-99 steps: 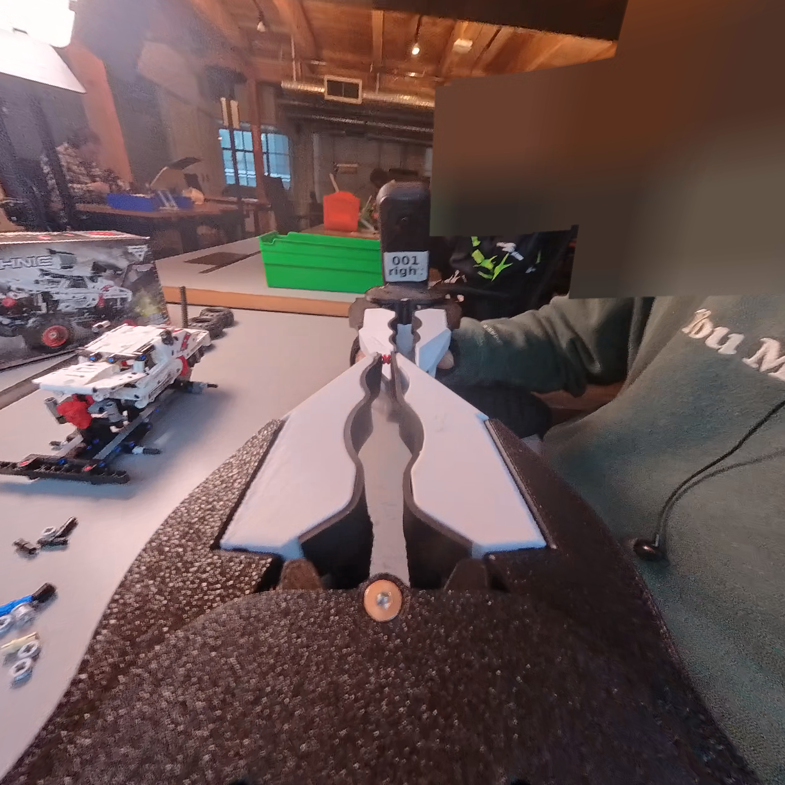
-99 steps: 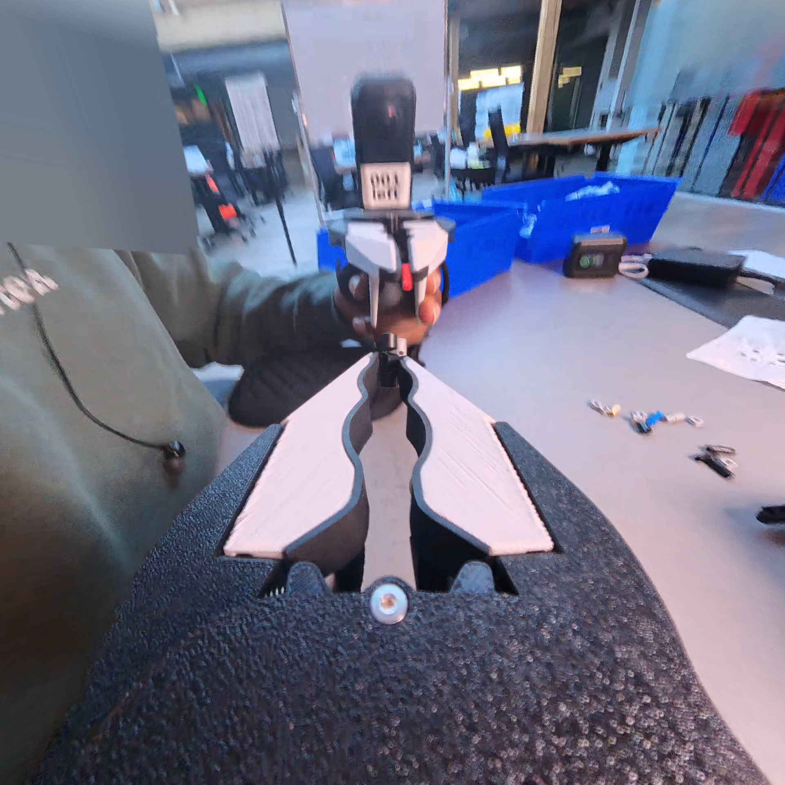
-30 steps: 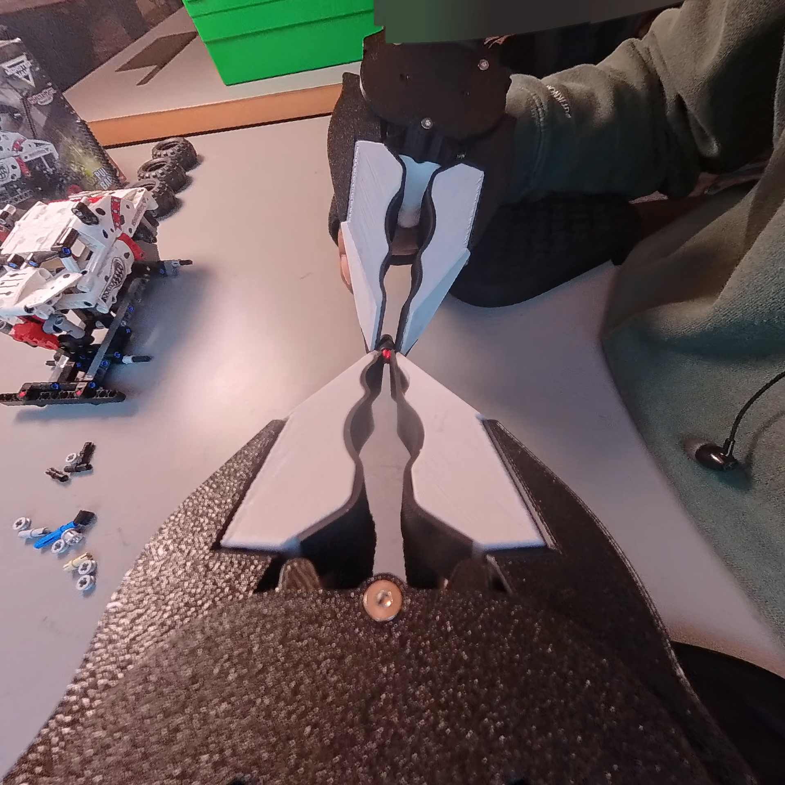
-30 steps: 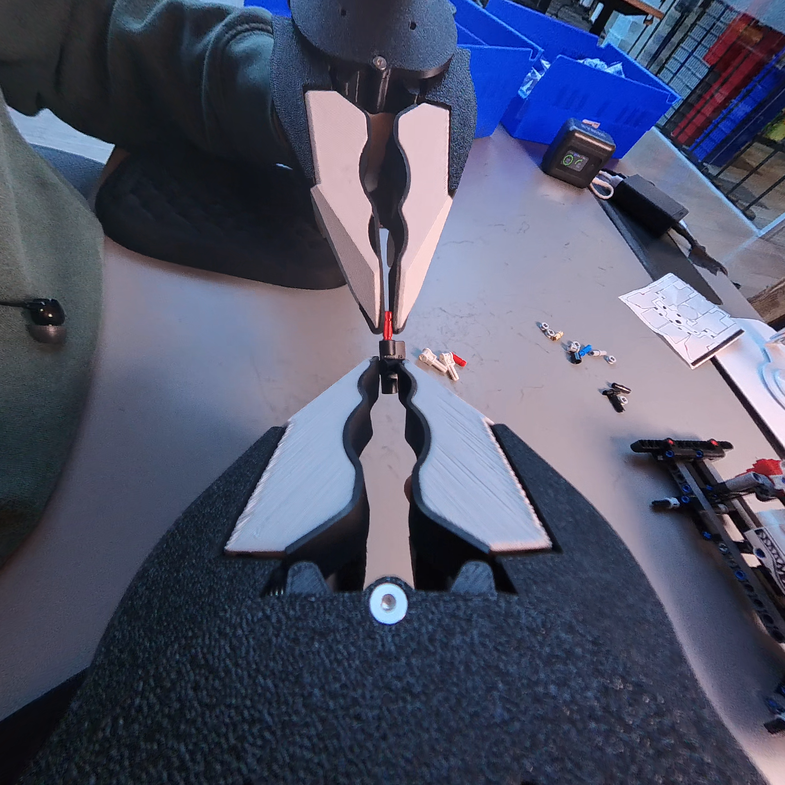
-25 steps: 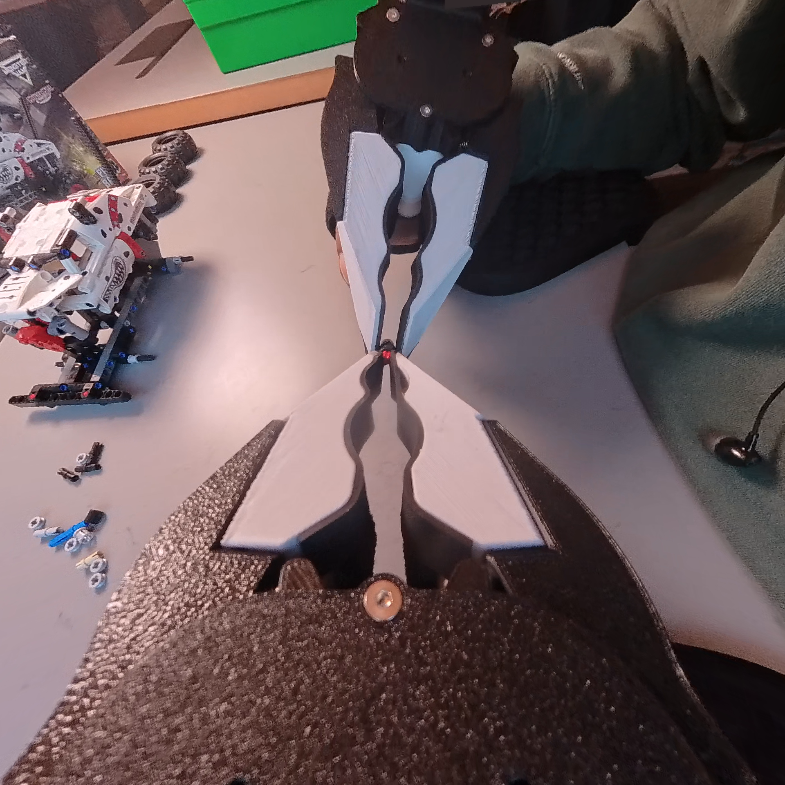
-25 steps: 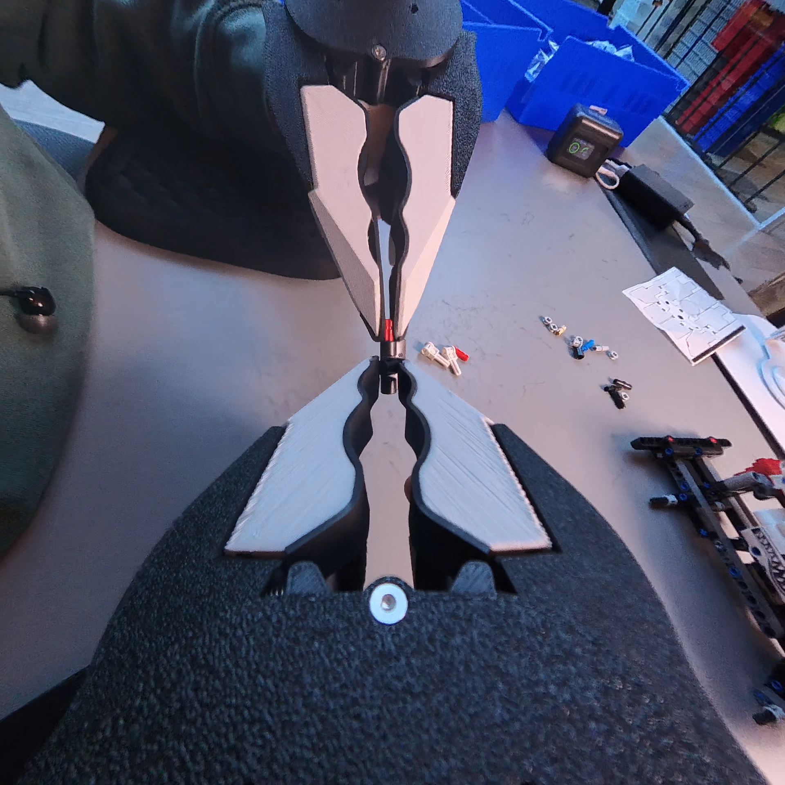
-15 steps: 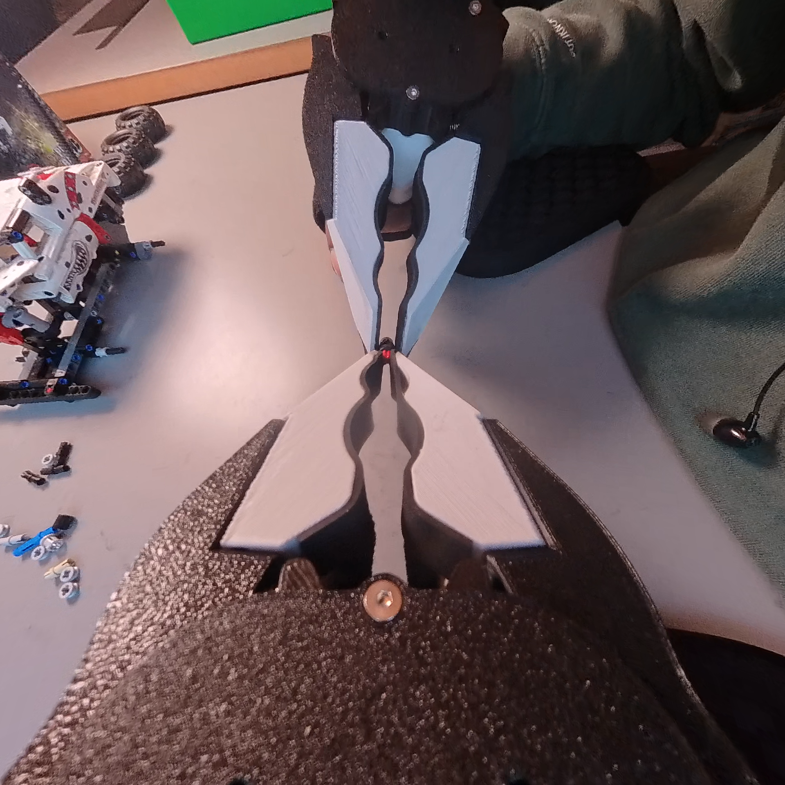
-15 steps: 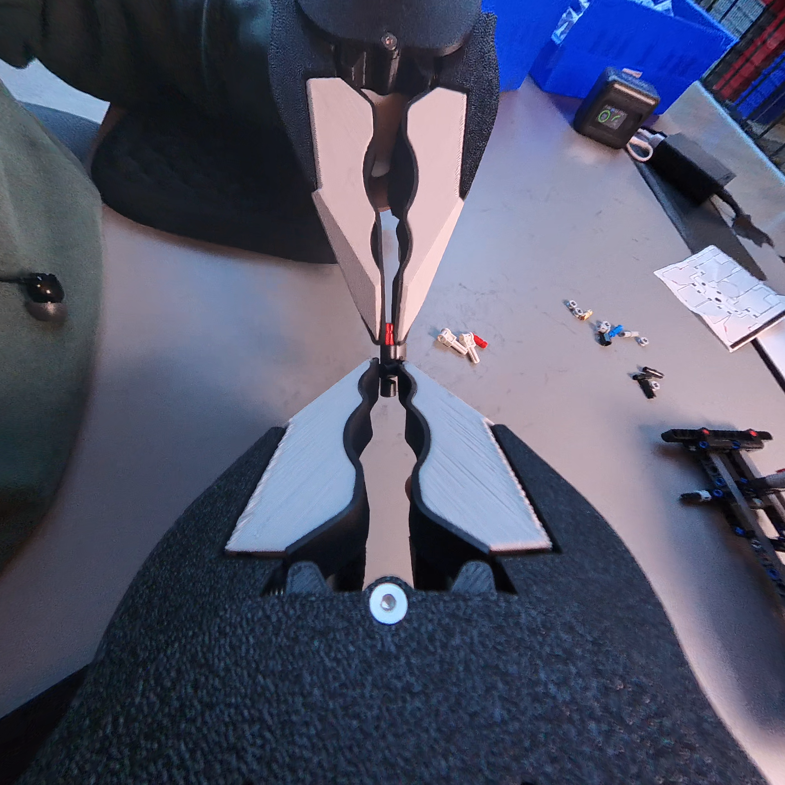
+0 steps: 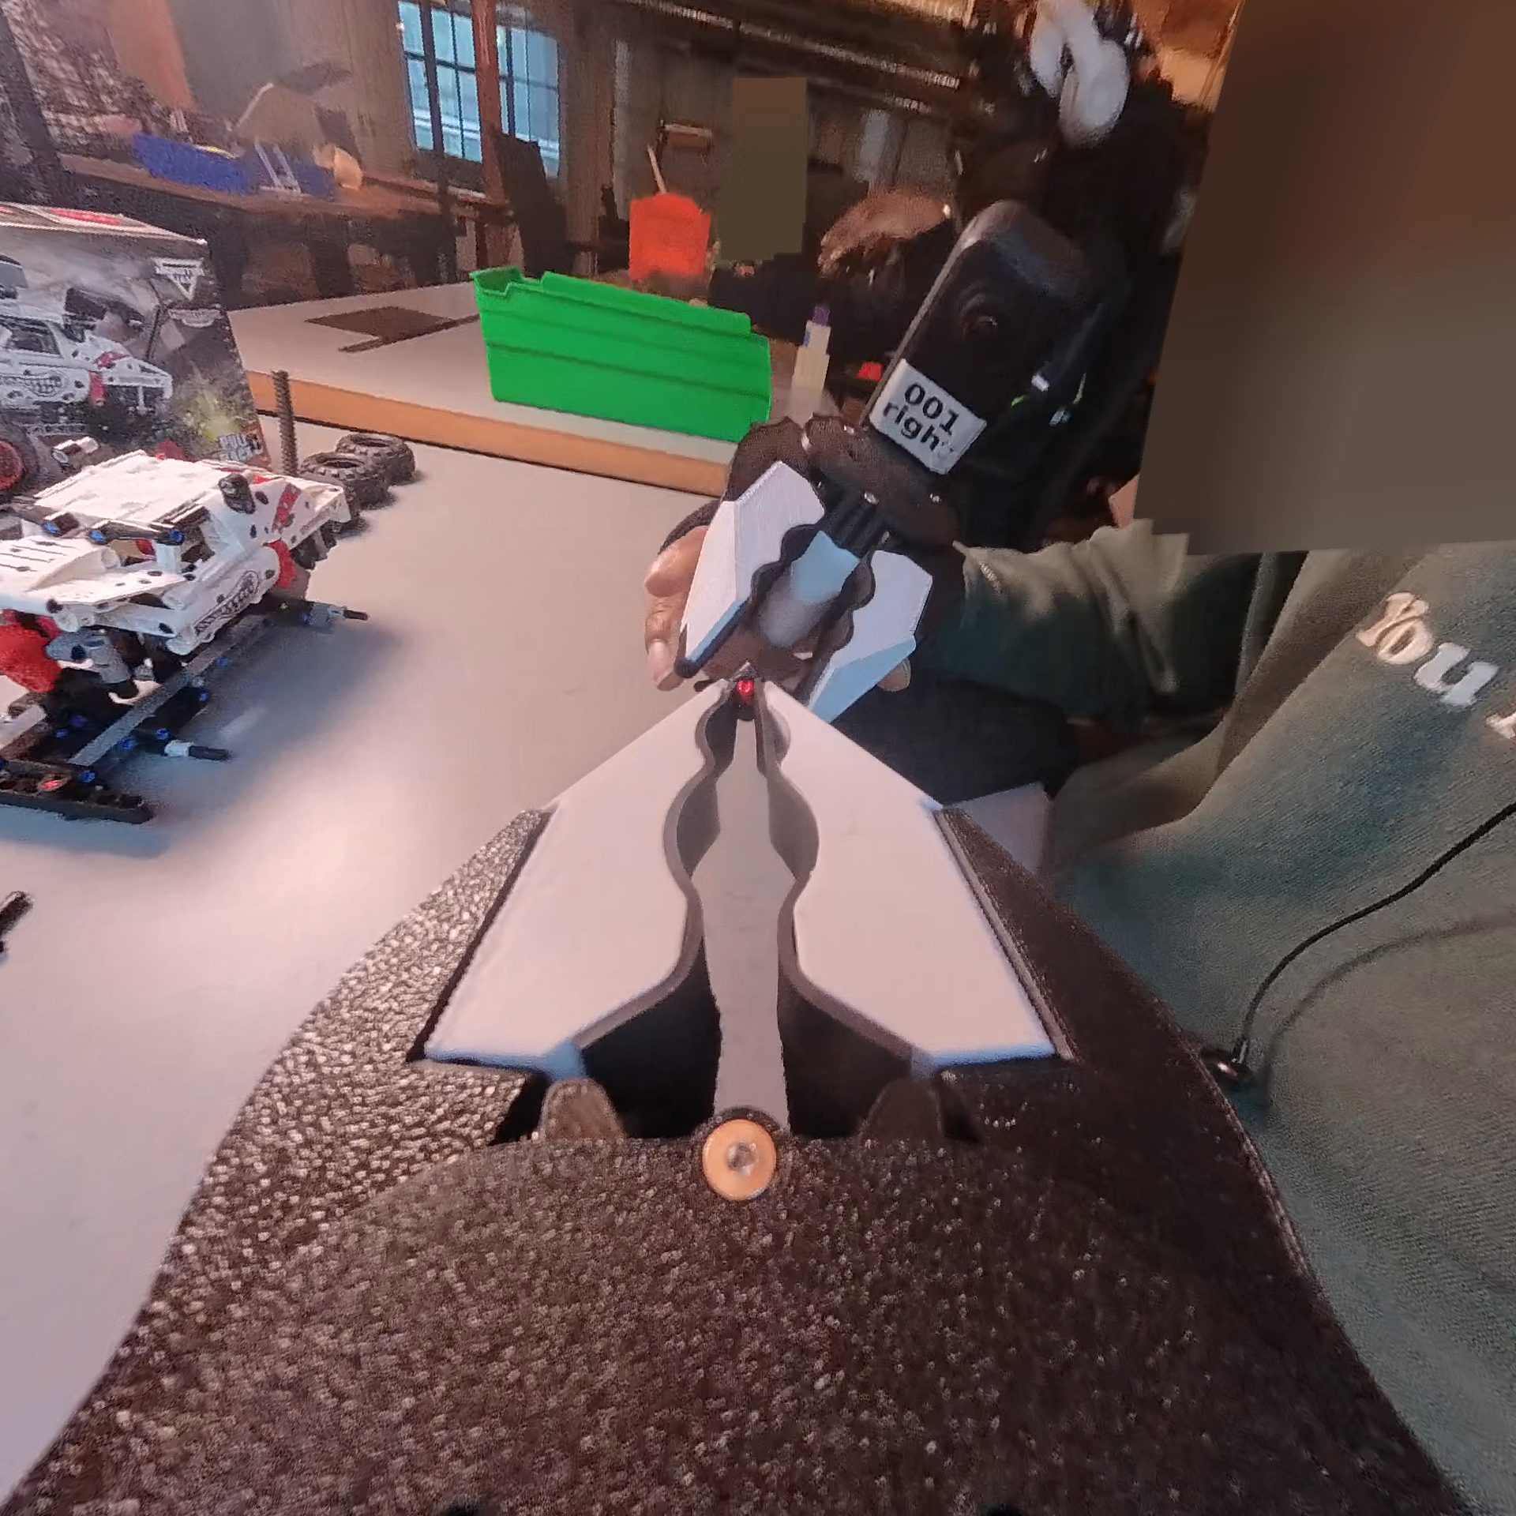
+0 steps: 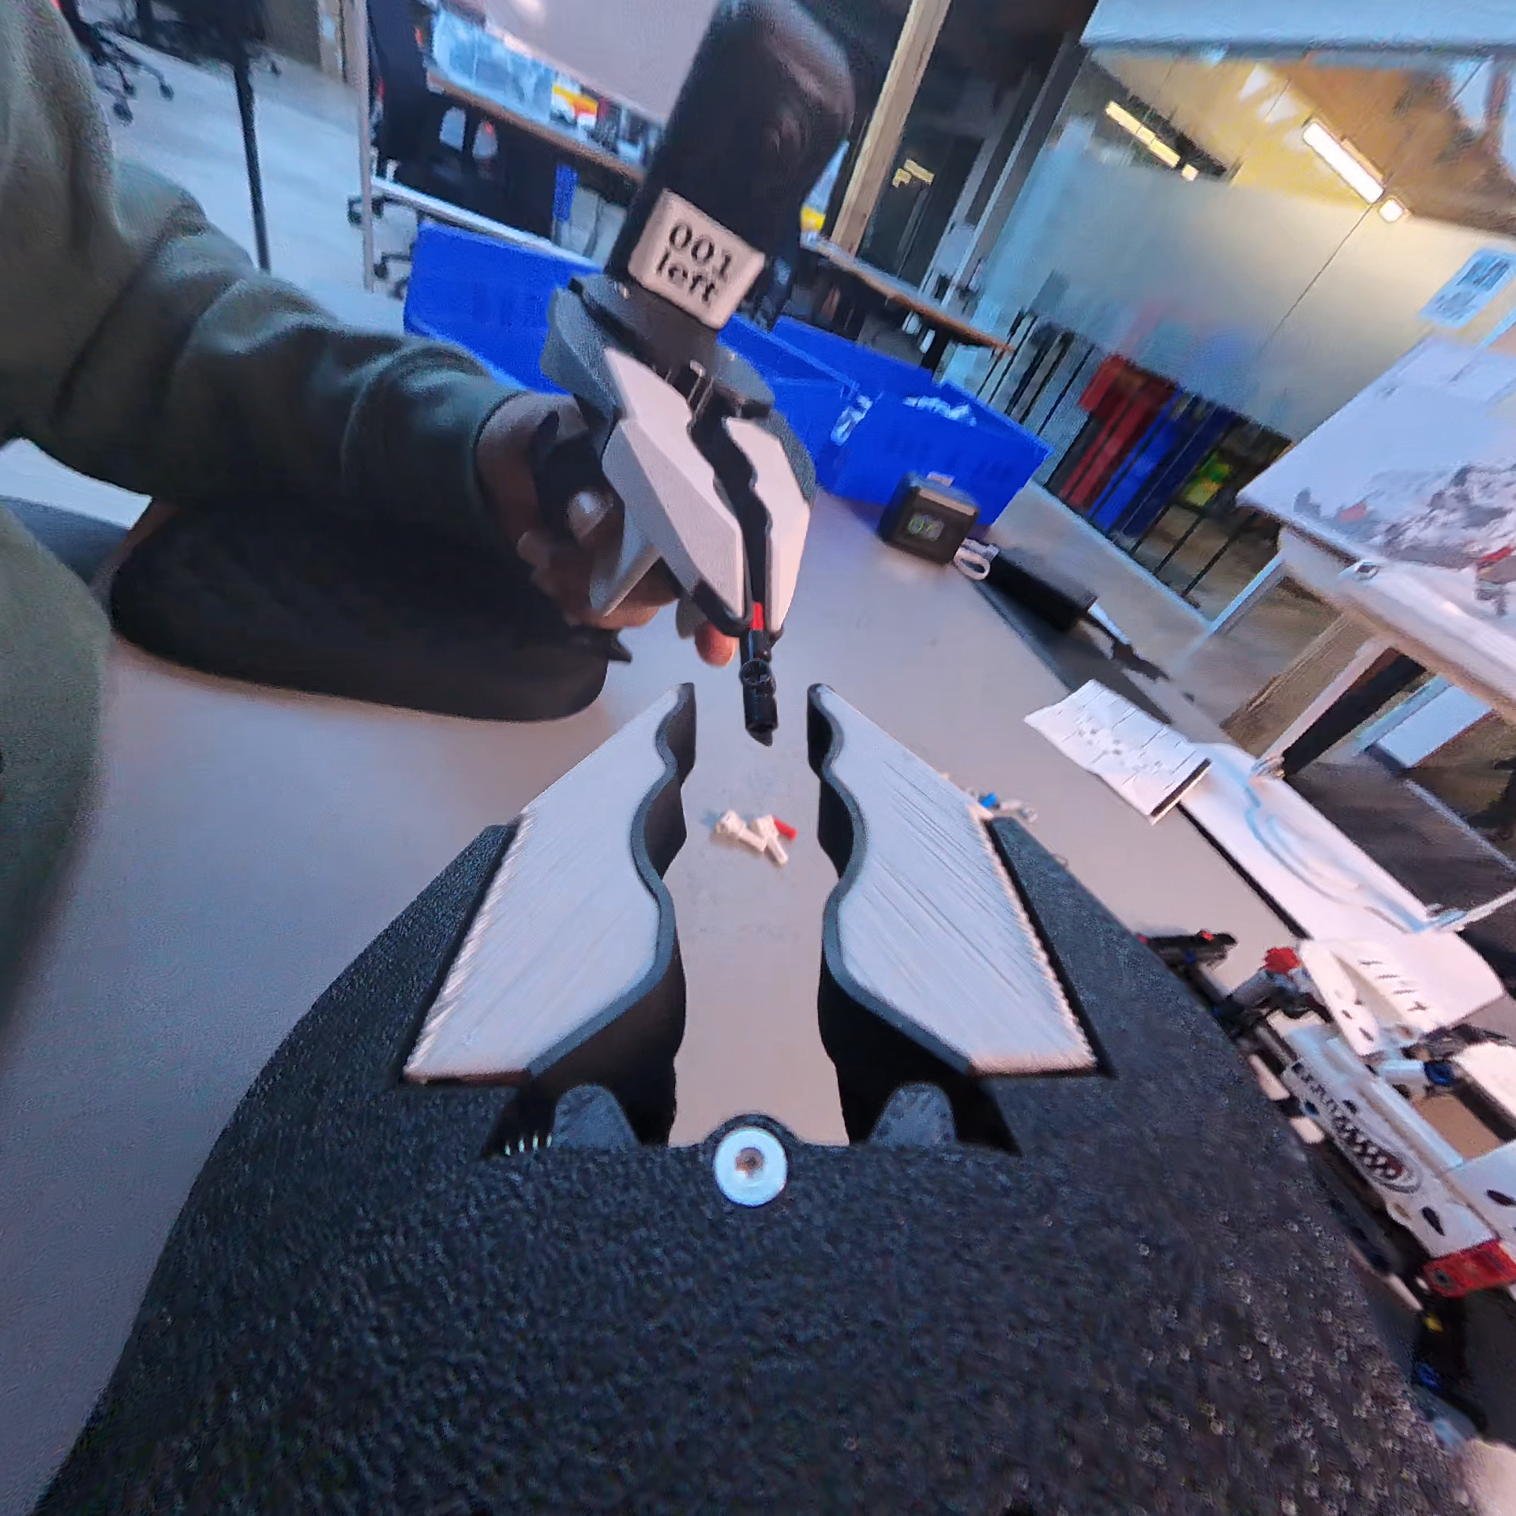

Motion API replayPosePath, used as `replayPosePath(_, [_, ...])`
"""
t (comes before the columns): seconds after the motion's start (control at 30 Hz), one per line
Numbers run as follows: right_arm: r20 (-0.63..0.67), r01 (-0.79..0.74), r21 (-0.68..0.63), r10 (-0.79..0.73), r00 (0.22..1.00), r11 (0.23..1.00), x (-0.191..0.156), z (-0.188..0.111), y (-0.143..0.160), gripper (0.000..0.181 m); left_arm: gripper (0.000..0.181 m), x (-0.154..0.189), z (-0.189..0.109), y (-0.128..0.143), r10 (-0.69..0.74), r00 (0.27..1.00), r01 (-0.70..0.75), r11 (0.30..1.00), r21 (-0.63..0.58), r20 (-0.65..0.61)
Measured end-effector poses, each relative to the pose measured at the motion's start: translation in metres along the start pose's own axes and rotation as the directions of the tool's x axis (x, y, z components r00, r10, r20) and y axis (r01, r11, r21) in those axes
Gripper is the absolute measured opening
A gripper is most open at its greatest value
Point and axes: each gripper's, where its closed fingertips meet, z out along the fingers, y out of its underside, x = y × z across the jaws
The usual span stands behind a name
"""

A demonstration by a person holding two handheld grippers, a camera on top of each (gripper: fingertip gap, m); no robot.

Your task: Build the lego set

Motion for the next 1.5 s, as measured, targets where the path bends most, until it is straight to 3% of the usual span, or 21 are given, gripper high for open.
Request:
replayPosePath(0.17, [-0.03,0.02,0.065,-0.018,0.999,0.998,0.0,-0.002,-0.019,0.007,0.001,0.008,0.0,-0.009,-0.076,0.995,0.08,0.995,0.058,-0.07])
replayPosePath(0.6, [0.07,-0.073,0.028,0.071,0.995,0.997,-0.008,-0.005,-0.016,0.006,0.002,0.012,0.0,-0.006,-0.006,0.998,0.008,1.0,0.021,-0.062])
replayPosePath(1.07, [0.109,-0.183,0.077,0.174,0.979,0.98,-0.009,-0.004,-0.025,0.004,0.002,0.017,0.0,-0.012,0.032,0.998,-0.027,0.996,0.081,-0.059])
replayPosePath(1.17, [0.154,-0.145,0.003,0.143,0.978,0.989,-0.026,0.009,-0.012,0.006,0.003,0.032,0.016,0.002,0.092,0.99,-0.093,0.996,-0.004,-0.107])
replayPosePath(1.27, [0.116,-0.129,0.032,0.125,0.985,0.991,-0.016,0.008,-0.018,0.005,0.0,0.025,0.009,-0.017,0.22,0.976,-0.219,0.975,0.03,-0.002])
replayPosePath(1.43, [0.079,-0.147,0.023,0.145,0.986,0.989,-0.005,0.001,-0.013,0.006,0.0,0.009,-0.016,-0.027,0.1,0.995,-0.099,0.988,0.12,0.002])
replayPosePath(1.5, [0.049,-0.119,-0.024,0.12,0.992,0.993,-0.002,0.005,-0.004,0.006,0.016,0.002,-0.016,-0.025,0.055,0.998,-0.057,0.994,0.095,0.014])
